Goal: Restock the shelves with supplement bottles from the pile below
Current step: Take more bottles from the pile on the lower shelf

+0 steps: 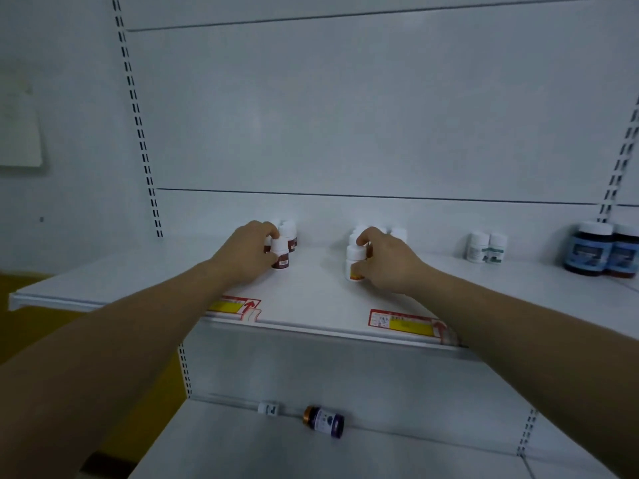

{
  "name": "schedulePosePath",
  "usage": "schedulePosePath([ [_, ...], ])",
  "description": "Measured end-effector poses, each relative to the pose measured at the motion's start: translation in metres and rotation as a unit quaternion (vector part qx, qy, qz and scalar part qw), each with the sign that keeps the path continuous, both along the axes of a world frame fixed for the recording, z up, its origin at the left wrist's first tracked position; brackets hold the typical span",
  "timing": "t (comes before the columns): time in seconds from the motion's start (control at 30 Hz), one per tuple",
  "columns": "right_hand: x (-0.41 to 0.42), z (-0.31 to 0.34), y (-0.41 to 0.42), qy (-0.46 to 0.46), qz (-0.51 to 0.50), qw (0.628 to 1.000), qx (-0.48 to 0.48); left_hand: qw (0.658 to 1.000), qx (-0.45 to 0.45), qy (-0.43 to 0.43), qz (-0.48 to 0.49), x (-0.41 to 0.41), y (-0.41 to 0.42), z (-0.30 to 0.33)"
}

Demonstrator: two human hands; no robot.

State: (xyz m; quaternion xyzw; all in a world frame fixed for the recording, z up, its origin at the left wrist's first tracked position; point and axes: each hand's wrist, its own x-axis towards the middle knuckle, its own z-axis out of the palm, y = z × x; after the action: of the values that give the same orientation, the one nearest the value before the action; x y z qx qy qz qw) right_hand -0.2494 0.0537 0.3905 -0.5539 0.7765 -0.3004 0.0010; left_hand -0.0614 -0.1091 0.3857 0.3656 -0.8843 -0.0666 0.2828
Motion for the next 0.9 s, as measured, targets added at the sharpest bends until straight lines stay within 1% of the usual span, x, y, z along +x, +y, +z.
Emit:
schedulePosePath([
  [0.17, -0.006, -0.003, -0.013, 0.04, -0.022, 0.999, 0.019, 0.998, -0.049, -0.026, -0.006, -0.01, -0.021, 0.002],
  [0.27, -0.006, -0.004, -0.014, 0.08, -0.016, 0.997, 0.015, 0.998, -0.05, -0.025, -0.017, -0.012, -0.027, 0.001],
  [0.37, -0.007, -0.005, -0.016, 0.089, -0.018, 0.996, 0.021, 0.999, -0.045, -0.022, -0.02, -0.015, -0.031, 0.001],
  [0.47, -0.009, -0.004, -0.017, 0.116, -0.02, 0.993, 0.016, 0.999, -0.04, -0.023, -0.022, -0.017, -0.033, 0.002],
  [0.6, -0.003, -0.001, -0.012, 0.115, -0.016, 0.993, 0.014, 0.999, -0.038, -0.029, -0.012, -0.021, -0.035, 0.001],
  [0.7, 0.0, 0.001, -0.014, 0.094, -0.028, 0.995, 0.034, 0.999, -0.036, -0.027, -0.007, -0.023, -0.035, 0.0],
  [0.83, 0.0, 0.0, -0.014, 0.077, -0.038, 0.996, 0.033, 1.0, -0.01, -0.018, -0.018, -0.018, -0.031, 0.001],
  [0.9, 0.001, 0.005, -0.012, 0.09, -0.044, 0.995, 0.028, 1.0, 0.01, -0.007, -0.02, -0.012, -0.026, 0.006],
])
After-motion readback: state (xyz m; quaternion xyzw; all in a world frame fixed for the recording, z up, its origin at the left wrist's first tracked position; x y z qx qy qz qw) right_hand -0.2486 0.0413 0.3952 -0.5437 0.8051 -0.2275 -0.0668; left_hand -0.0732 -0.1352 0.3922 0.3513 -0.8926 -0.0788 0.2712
